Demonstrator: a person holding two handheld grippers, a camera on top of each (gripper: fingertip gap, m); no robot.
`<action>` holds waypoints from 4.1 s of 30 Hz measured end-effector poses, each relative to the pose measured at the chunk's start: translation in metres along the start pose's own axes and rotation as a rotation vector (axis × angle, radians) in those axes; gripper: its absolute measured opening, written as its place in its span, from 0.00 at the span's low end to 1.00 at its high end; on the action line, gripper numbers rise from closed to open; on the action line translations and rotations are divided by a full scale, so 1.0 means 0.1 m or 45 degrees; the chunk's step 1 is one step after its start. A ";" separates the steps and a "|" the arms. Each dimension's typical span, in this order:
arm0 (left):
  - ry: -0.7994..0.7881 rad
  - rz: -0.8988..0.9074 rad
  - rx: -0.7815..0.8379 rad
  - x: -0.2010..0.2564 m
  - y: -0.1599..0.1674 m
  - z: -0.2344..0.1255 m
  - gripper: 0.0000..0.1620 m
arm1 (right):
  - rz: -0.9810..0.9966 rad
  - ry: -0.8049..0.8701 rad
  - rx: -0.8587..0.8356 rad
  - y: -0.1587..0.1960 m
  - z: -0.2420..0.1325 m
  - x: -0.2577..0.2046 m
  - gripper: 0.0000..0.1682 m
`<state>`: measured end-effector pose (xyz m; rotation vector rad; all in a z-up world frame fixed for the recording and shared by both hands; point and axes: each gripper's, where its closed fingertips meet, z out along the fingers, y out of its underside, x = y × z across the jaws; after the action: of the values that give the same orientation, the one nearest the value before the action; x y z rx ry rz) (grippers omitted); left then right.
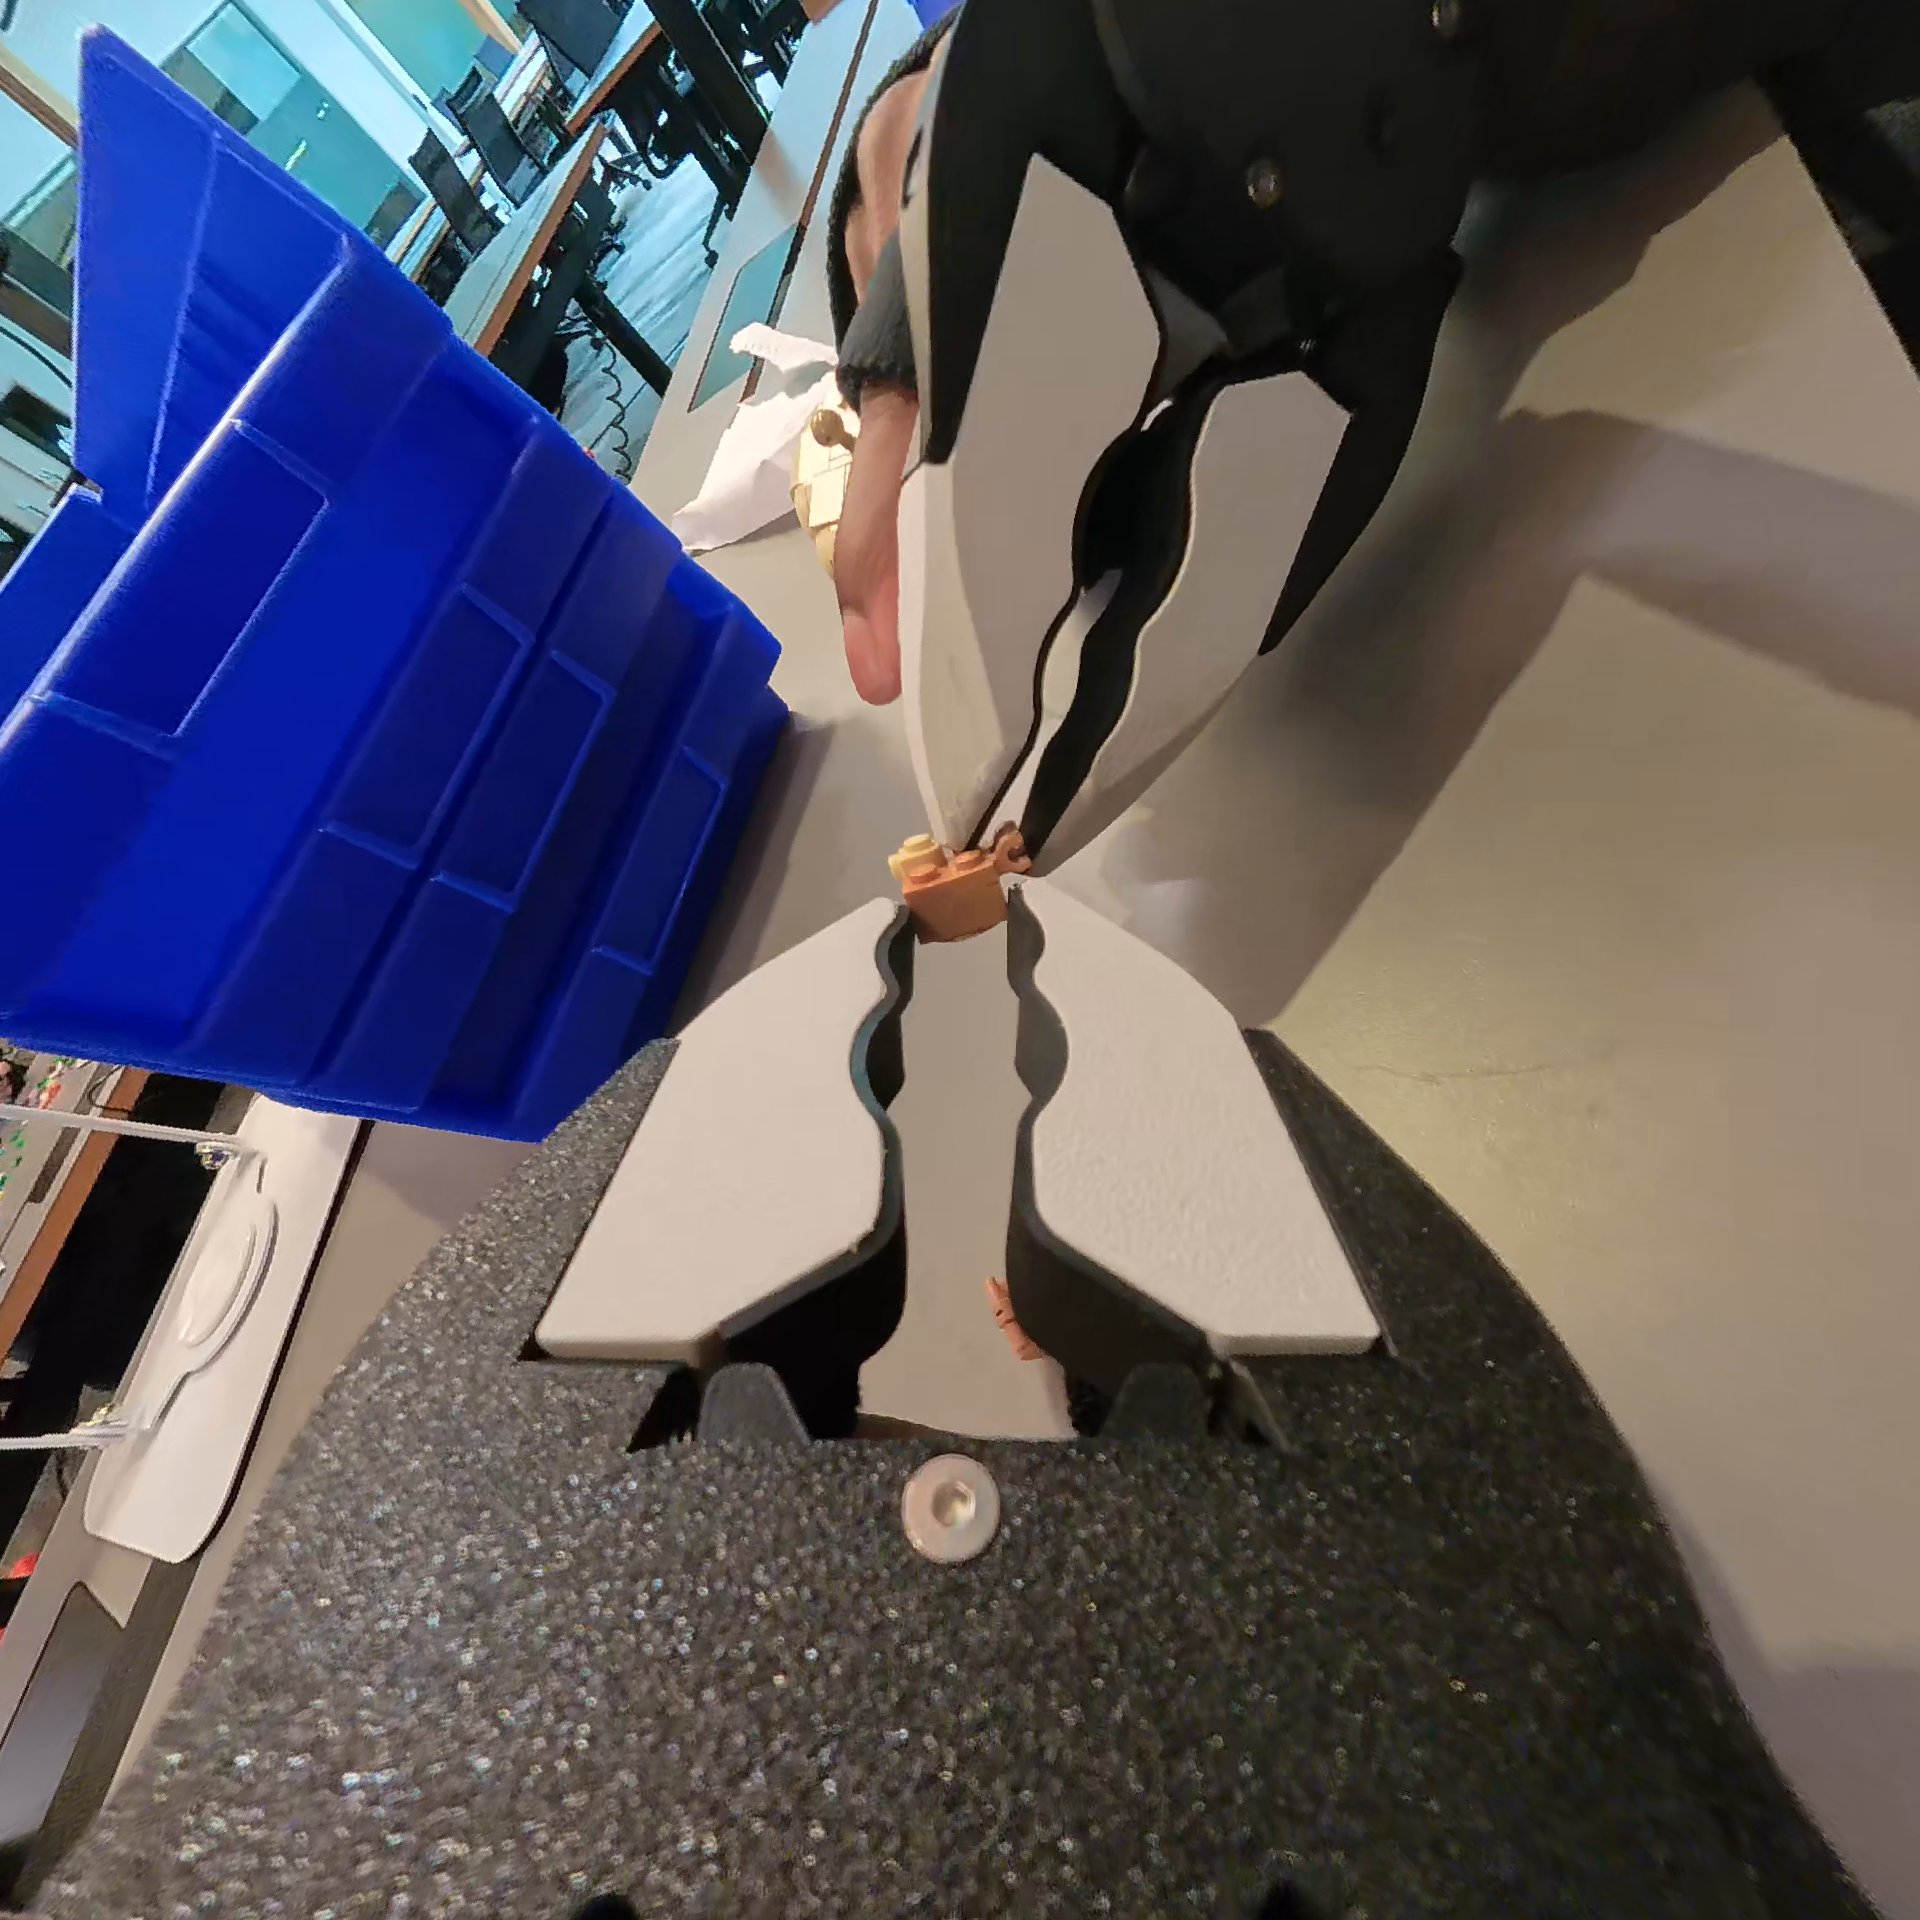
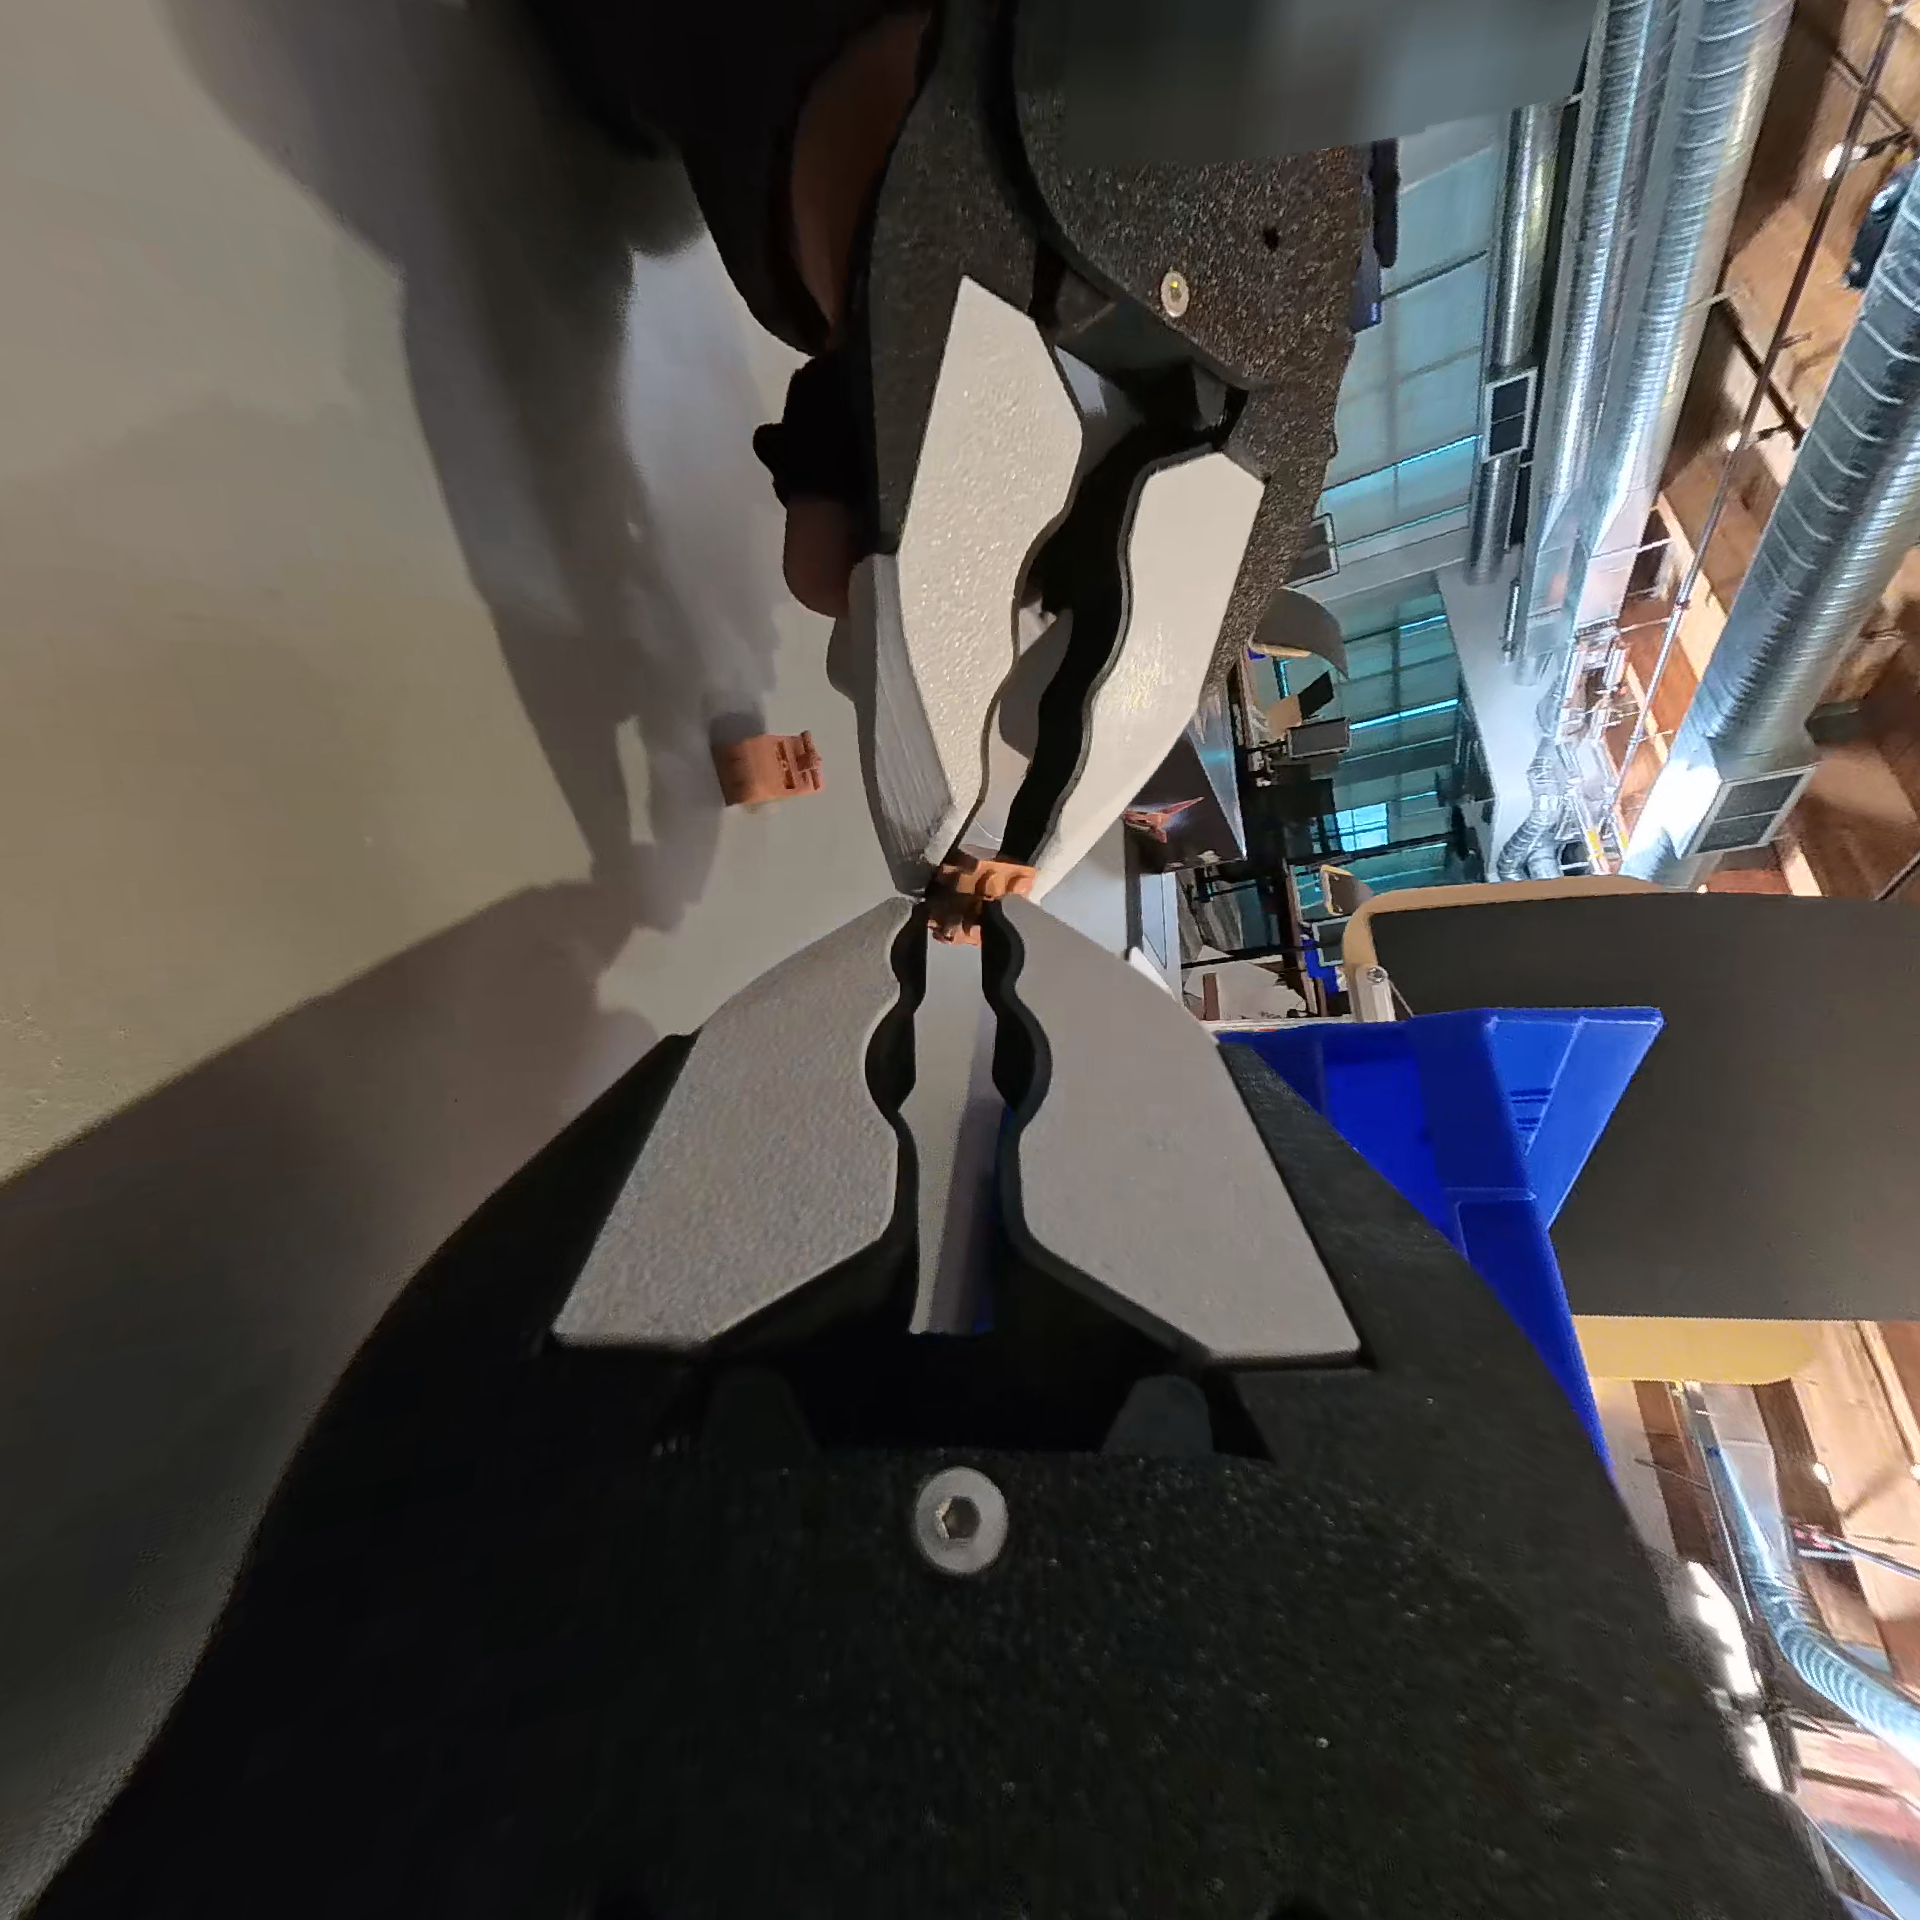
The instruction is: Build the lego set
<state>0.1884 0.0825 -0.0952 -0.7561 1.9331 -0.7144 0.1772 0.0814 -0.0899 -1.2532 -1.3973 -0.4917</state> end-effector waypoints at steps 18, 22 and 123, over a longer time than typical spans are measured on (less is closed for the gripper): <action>0.000 0.096 -0.041 0.06 0.06 0.06 0.11 | 0.083 -0.128 -0.007 0.05 -0.01 -0.11 0.06; -0.005 0.130 -0.052 0.07 0.08 0.07 0.11 | 0.097 -0.153 -0.012 0.06 -0.01 -0.13 0.06; 0.081 -0.674 0.237 -0.18 -0.03 0.00 0.10 | -0.039 0.258 -0.192 0.13 0.04 0.20 0.05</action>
<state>0.1965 0.0938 -0.0834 -1.1523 1.6979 -1.2309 0.1909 0.0967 -0.0780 -1.2657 -1.2280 -0.7363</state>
